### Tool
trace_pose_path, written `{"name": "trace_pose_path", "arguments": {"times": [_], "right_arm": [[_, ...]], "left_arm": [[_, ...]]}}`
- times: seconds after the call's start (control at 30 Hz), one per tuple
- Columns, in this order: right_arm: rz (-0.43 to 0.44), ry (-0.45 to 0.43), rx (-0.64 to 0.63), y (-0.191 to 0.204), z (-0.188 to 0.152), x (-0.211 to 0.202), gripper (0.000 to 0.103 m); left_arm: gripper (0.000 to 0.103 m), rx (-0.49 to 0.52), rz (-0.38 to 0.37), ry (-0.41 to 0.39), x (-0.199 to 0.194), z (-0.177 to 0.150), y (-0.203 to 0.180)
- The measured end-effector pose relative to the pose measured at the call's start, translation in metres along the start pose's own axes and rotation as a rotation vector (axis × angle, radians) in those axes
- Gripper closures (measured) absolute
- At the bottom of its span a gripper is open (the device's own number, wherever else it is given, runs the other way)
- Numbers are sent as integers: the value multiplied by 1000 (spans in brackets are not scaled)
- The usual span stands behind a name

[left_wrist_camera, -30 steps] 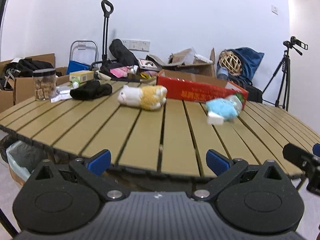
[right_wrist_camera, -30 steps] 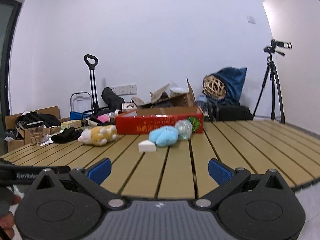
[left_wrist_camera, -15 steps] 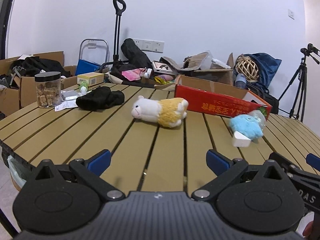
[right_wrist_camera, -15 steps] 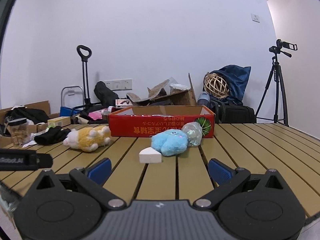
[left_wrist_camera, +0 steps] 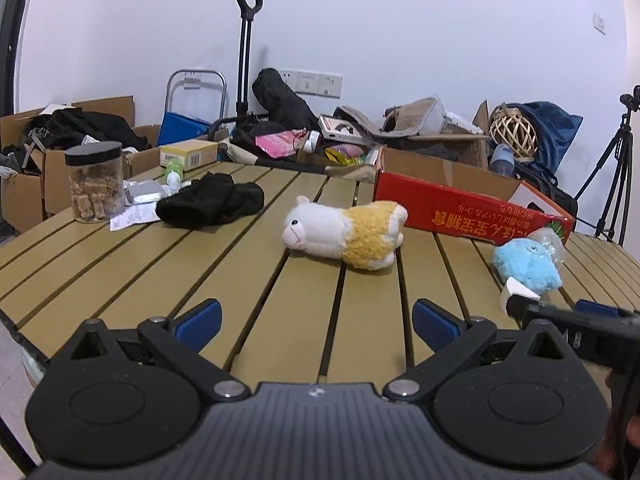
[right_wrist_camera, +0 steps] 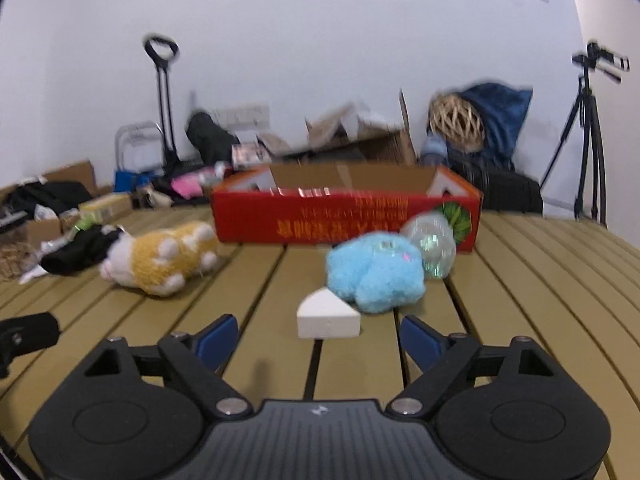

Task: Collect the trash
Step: 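Grasp the white sponge wedge with the right tool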

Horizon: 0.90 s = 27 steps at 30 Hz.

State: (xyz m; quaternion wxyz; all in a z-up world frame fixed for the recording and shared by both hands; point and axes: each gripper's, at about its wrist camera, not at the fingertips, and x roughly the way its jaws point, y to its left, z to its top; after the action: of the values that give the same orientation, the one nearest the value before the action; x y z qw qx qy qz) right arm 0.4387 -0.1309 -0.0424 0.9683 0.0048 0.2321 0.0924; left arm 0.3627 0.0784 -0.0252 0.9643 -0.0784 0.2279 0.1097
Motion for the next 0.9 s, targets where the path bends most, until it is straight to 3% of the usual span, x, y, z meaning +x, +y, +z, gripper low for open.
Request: {"name": "trace_pose_path", "arguments": {"times": [0.17, 0.27, 0.43, 0.47, 0.53, 0.63, 0.9], "right_arm": [[3, 46, 28, 0, 14, 20, 18], [6, 70, 56, -3, 18, 30, 28], [-26, 107, 59, -5, 21, 44, 33], [-18, 118, 63, -6, 22, 46, 35], [13, 132, 77, -7, 22, 49, 52], [15, 149, 86, -8, 22, 51, 65], [21, 86, 126, -15, 21, 41, 77]], "left_arm": [[0, -17, -7, 32, 9, -1, 0], [0, -11, -6, 29, 9, -2, -2], [0, 15, 4, 24, 11, -5, -7], [0, 15, 3, 27, 12, -5, -7], [0, 14, 2, 34, 14, -5, -8], [0, 17, 0, 38, 15, -6, -8], [0, 20, -1, 34, 12, -5, -6]]}}
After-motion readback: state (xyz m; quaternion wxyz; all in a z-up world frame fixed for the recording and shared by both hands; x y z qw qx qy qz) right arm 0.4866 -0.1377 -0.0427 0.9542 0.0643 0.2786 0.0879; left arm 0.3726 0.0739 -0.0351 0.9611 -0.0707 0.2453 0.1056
